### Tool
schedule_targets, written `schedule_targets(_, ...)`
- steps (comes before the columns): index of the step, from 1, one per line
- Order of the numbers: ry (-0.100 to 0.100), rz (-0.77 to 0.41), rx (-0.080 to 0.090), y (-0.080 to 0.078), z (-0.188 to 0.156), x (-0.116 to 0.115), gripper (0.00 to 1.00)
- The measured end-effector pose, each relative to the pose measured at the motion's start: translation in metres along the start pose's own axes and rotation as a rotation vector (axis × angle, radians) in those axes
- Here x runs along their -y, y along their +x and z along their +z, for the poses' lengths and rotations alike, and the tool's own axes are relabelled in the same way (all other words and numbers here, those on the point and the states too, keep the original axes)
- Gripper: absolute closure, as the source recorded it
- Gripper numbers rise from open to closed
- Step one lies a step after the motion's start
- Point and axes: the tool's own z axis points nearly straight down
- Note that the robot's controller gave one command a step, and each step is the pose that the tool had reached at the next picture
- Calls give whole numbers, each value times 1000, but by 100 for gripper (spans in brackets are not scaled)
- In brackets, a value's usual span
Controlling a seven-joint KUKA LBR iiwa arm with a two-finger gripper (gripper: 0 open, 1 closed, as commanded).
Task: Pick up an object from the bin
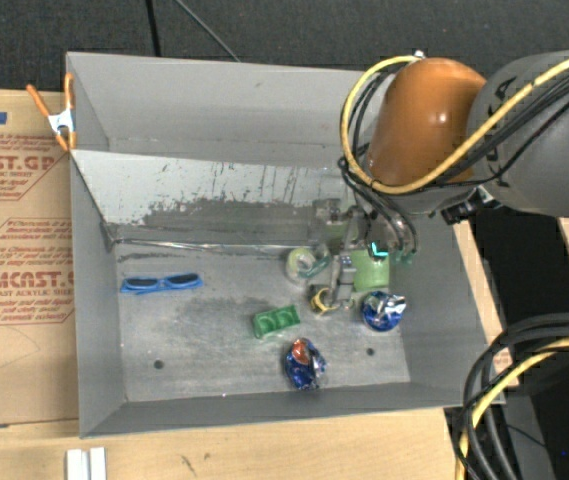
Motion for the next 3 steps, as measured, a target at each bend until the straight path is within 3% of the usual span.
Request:
schedule_targets(1, -1, -52, -1, 50, 131, -46, 0)
schedule_targets(2, -1, 68, 8, 44, 96, -38, 0)
schedule_targets(3, -1, 232, 4, 54, 97, -43, 0)
